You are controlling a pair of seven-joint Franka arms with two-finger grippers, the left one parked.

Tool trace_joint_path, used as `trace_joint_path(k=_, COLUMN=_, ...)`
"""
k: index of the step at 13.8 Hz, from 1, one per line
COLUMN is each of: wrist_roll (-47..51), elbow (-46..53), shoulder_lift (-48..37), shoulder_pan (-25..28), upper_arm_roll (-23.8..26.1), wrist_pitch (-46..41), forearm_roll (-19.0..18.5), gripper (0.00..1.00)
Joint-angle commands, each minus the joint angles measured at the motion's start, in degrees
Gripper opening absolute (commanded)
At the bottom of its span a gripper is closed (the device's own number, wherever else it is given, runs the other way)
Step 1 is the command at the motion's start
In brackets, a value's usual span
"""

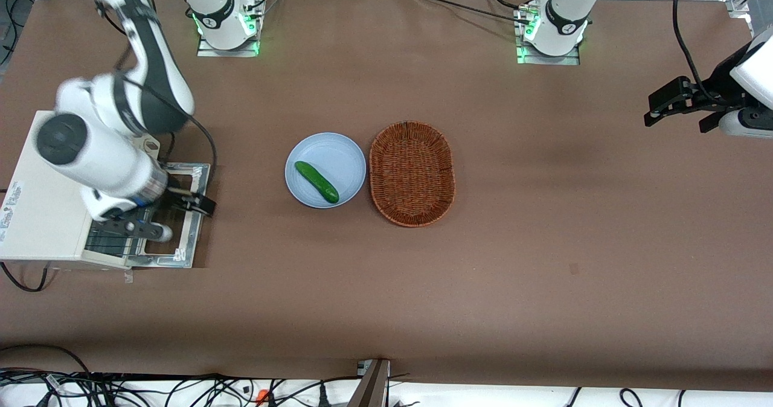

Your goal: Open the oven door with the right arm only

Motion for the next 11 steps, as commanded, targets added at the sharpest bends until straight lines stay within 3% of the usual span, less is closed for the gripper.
trace_joint_path(k=1, wrist_roll=-8.7, elbow=-2.1, shoulder_lift=-9.0, shoulder_pan=-4.9, upper_arm_roll=3.2, wrist_pitch=-6.8, forearm_roll=2.8, gripper=1.00)
trace_joint_path(k=4, wrist_roll=-12.7, elbow=-1.6, shoulder_lift=-13.9, shoulder_pan=-6.2, upper_arm_roll=4.1, wrist_pitch=-11.3, forearm_roll=3.1, gripper=1.00)
trace_joint_path(k=11, wrist_roll=-15.2, elbow=-0.6, shoulder_lift=-15.6, shoulder_pan=-6.5, upper_arm_roll=5.1, wrist_pitch=-14.7, forearm_roll=3.1, gripper=1.00)
